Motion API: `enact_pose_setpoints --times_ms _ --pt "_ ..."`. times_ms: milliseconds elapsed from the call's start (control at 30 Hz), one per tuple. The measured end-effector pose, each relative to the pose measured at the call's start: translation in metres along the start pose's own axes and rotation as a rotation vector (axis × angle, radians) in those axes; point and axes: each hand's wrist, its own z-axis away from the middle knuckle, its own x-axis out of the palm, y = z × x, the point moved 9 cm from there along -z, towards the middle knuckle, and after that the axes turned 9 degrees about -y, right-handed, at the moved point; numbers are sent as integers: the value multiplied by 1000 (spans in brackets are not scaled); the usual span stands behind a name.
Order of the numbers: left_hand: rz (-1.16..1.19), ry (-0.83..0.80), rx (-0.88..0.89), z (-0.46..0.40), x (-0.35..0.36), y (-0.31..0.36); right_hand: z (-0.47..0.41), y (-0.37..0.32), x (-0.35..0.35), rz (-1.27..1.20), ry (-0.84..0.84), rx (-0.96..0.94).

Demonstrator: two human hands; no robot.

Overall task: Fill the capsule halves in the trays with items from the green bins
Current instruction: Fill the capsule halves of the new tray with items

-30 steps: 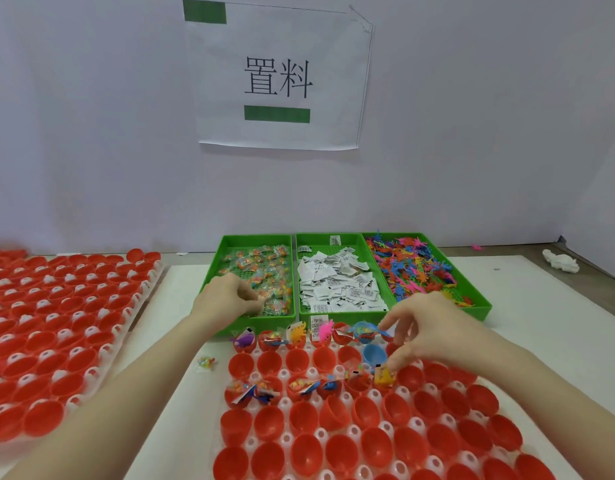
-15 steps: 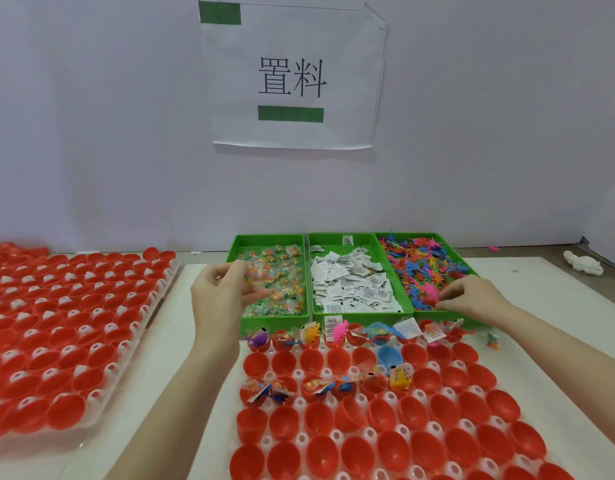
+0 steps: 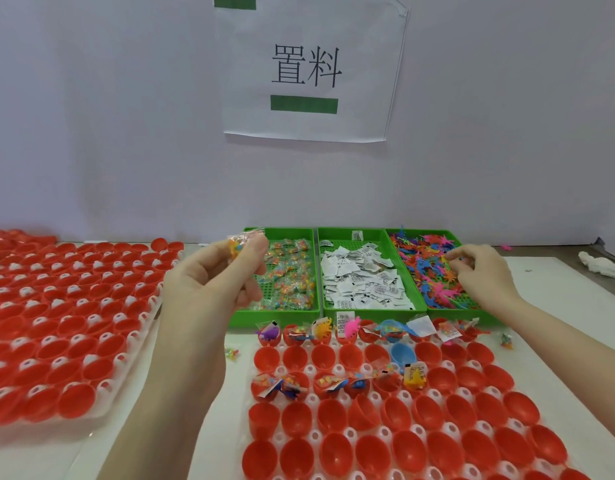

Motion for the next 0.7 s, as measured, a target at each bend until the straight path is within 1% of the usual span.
enact_pose_setpoints --times_ms 67,133,233,367,467,600,633,700 --pt "-13 -18 -8 0 1 -1 -5 -13 4 -37 1 -58" --pt "-27 -24 -8 -1 2 -1 -9 -19 13 24 -19 -76" --pt "-65 -25 -11 -1 2 -2 -13 -5 25 52 -83 40" --pt "-74 -11 -21 -2 -1 -3 -11 23 38 89 -245 197" --pt "-88 -3 -34 -2 -2 -6 -15 34 39 44 -268 256" --pt "-99 -24 -49 -2 3 -10 -23 40 31 17 -235 310" --pt "-103 -27 -51 -2 3 -11 -24 41 28 47 -225 308" --pt "-107 -31 -51 -3 3 -12 -24 36 23 251 -236 243"
